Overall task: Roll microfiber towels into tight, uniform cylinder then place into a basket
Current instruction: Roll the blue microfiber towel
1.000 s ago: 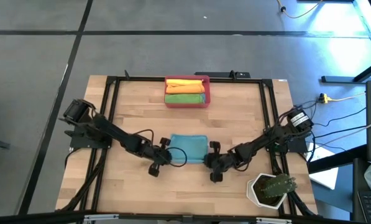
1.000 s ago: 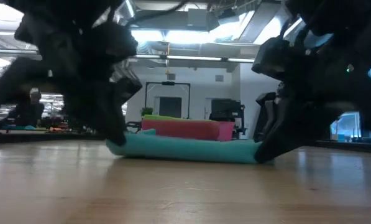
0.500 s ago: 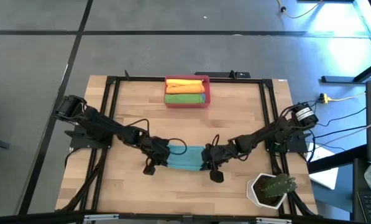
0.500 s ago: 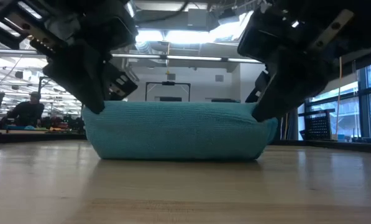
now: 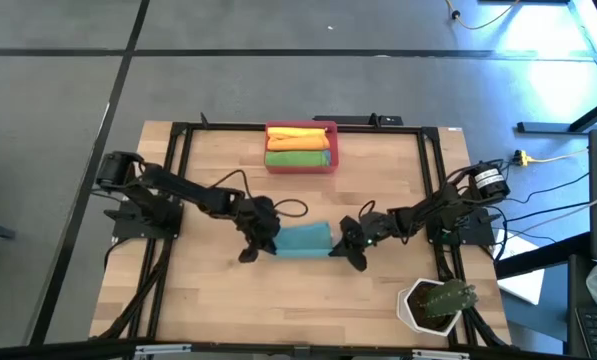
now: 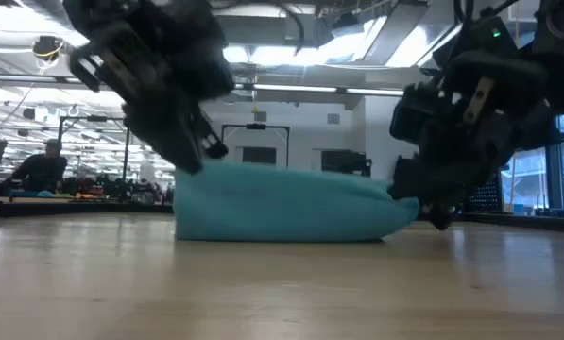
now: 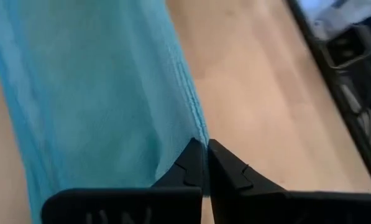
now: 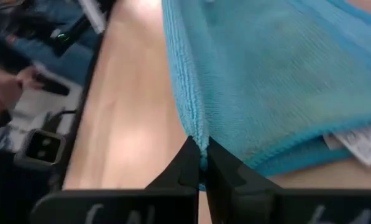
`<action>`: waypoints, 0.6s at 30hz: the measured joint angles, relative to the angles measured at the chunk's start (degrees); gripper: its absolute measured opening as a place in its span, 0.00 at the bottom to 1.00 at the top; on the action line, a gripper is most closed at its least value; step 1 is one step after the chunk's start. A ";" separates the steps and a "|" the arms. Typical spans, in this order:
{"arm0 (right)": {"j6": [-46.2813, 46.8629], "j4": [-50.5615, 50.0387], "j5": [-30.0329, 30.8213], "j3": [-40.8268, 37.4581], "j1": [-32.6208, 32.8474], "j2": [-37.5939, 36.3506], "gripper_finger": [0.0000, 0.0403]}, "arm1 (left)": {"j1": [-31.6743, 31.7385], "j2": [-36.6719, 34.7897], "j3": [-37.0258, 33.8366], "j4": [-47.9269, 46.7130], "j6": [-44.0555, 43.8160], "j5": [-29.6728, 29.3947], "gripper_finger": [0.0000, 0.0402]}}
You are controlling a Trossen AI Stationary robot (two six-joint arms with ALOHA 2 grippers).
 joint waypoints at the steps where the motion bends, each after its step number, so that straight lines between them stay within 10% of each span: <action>1: 0.69 -0.45 0.86 -0.42 -0.18 0.00 0.02 | 0.84 0.49 -0.23 -0.05 -0.30 0.07 0.00; 18: 2.03 -18.52 7.19 7.28 -3.75 0.81 0.02 | 2.73 9.93 -0.38 4.95 -0.84 3.30 0.03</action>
